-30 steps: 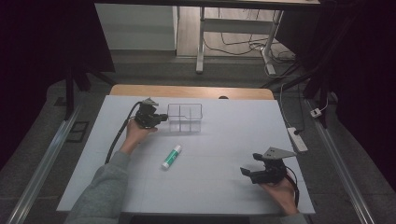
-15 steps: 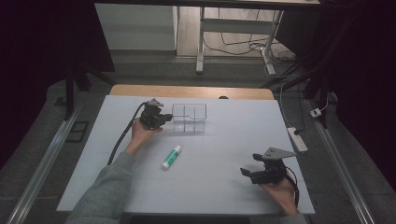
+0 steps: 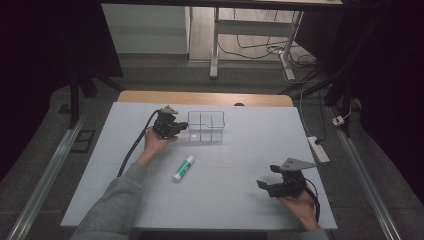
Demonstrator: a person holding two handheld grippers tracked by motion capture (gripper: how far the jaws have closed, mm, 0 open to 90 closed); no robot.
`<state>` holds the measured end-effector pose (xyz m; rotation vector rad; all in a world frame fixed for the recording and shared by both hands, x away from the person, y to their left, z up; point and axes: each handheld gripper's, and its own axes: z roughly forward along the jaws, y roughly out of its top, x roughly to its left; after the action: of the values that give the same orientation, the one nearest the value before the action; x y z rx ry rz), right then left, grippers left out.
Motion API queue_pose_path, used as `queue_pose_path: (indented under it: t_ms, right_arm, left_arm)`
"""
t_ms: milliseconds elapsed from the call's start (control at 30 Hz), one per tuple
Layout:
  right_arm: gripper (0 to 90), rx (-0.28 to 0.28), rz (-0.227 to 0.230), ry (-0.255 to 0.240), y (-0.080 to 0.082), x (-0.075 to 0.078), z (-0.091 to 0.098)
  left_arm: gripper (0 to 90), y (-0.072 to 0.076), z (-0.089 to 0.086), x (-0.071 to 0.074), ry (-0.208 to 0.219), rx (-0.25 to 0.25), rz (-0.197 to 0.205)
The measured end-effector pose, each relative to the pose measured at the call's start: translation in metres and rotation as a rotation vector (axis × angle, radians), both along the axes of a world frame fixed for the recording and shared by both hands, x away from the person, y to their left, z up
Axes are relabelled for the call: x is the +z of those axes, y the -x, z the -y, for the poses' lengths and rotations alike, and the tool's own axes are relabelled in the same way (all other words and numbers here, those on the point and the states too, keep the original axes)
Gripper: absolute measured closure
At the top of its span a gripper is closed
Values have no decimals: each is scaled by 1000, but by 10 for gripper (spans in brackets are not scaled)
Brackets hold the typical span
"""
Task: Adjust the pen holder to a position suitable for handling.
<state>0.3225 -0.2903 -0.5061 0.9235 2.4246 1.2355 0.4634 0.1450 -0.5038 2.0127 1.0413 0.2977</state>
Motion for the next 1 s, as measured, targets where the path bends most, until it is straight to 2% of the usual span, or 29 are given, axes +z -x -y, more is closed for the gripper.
queue_pose_path:
  t_ms: [333, 533, 667, 767, 900, 1000]
  right_arm:
    - [167, 1, -3, 3, 0, 0, 0]
    - [168, -3, -1, 8, 1, 1, 1]
    - [168, -6, 0, 3, 2, 1, 2]
    - [168, -4, 0, -2, 2, 2, 2]
    - [169, -1, 0, -6, 2, 2, 3]
    - [169, 2, 2, -8, 2, 2, 3]
  left_arm:
    - [886, -3, 6, -3, -6, -6, 4]
    - [886, 1, 3, 1, -22, -30, 14]
    - [886, 15, -5, 9, -41, -41, 36]
    - [886, 27, -13, 14, -44, -39, 27]
    - [881, 42, -24, 22, -18, -59, 25]
    - [798, 52, -29, 29, -6, -75, 27]
